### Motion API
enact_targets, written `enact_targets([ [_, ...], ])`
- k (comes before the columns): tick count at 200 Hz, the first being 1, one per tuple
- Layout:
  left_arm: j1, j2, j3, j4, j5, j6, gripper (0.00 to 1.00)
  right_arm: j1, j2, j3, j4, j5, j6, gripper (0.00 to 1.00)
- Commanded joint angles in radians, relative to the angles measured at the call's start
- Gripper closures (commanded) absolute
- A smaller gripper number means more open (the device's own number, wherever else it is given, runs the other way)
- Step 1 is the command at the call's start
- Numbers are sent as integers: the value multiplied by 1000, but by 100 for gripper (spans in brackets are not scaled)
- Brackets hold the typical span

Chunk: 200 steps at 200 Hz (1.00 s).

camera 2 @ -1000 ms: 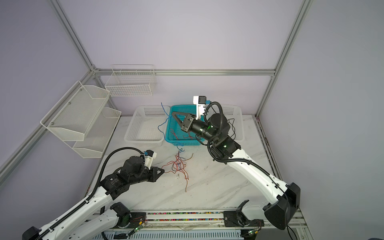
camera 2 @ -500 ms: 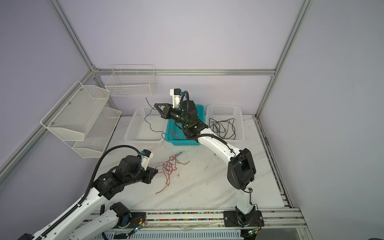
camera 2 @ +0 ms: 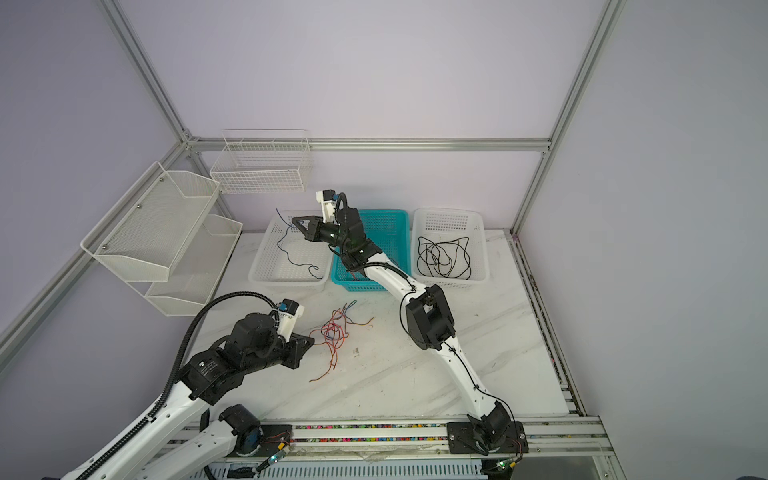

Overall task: Untangle the cables
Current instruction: 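Lower the blue wire into the white basket farthest from the right arm and open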

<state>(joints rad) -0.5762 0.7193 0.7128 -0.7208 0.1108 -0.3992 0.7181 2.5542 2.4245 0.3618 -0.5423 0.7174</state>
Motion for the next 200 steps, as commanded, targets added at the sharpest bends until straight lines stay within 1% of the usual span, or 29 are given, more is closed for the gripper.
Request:
enact_targets([
  [1, 2, -15, 46, 29, -5, 25, 100, -2, 41, 93, 11, 9, -25, 100],
  [22, 1, -21, 44, 29, -7, 24, 100, -2, 110, 174, -9, 35, -39, 100],
  [39, 1, -23, 44, 29, -7, 23, 100, -2, 141, 201, -21, 65, -51, 100],
  [80, 1, -27, 43, 29, -10, 23, 100, -2, 124, 124, -28, 63, -62, 100],
  [87, 1, -27, 43, 29, -8, 23, 100, -2, 115, 118, -37, 61, -70, 95],
  [105, 2, -21, 45, 29, -7, 24, 100, -2, 84, 108, -63, 54, -91, 77],
  [125, 1, -18, 45, 29, -9, 23, 100, -3, 6, 51, -74, 53, -128, 64],
  [134, 2, -19, 45, 28, -10, 23, 100, -2, -46, -1, -71, 54, -149, 58],
  [157, 2, -17, 49, 24, -11, 22, 100, -3, -225, -199, -50, 80, -213, 49],
  [182, 4, -19, 56, 26, 12, 20, 100, -4, -483, -546, 61, 151, -235, 37],
  [200, 5, -30, 61, 41, 80, 18, 100, -6, -670, -786, 116, 209, -240, 32],
])
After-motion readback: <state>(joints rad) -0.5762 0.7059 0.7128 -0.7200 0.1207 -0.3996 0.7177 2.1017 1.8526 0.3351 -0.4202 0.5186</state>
